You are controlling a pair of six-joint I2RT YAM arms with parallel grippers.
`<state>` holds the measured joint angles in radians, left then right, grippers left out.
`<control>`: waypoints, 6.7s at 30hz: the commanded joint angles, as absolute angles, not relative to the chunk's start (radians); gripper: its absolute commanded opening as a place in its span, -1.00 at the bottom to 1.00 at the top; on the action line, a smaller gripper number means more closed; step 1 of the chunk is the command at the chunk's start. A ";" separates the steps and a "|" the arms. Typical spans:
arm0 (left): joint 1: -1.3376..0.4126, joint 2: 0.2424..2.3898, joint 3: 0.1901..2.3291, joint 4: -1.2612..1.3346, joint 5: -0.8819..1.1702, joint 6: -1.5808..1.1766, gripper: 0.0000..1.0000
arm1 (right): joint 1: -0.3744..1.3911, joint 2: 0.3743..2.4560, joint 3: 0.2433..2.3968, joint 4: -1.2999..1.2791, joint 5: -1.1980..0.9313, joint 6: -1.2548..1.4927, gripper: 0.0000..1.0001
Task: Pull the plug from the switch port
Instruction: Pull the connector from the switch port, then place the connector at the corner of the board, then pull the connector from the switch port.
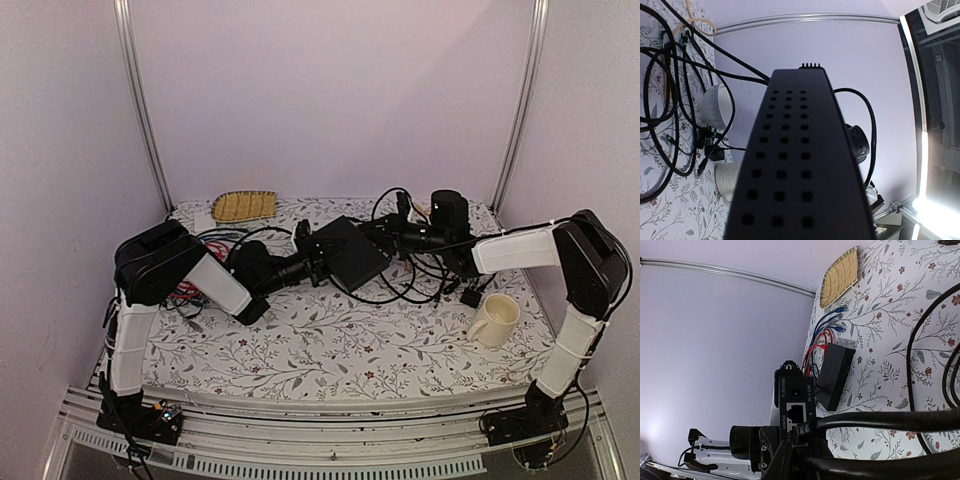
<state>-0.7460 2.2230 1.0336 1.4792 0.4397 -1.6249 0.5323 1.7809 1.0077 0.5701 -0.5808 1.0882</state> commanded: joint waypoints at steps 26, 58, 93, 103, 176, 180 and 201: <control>-0.745 2.236 1.054 1.637 0.398 -1.659 -1.00 | 0.520 1.829 1.078 0.595 -0.590 1.093 -0.97; -0.745 2.149 0.889 1.681 0.229 -1.606 -1.00 | 0.385 1.707 0.915 0.699 -0.563 1.176 -0.97; -0.778 2.163 0.895 1.715 0.064 -1.634 -1.00 | 0.260 1.647 0.935 0.555 -0.513 1.090 -0.97; -0.772 2.147 0.909 1.688 0.117 -1.606 -1.00 | 0.195 1.713 0.880 0.500 -0.598 1.143 -0.69; -0.776 2.146 0.986 1.603 0.314 -1.633 -1.00 | 0.434 1.440 0.814 0.409 -0.452 0.947 -0.01; -0.777 2.150 0.991 1.601 0.315 -1.638 -1.00 | 0.461 1.524 0.866 0.471 -0.486 0.976 -0.01; -0.784 2.169 1.012 1.594 0.318 -1.650 -1.00 | 0.527 1.759 1.041 0.552 -0.555 1.039 -0.01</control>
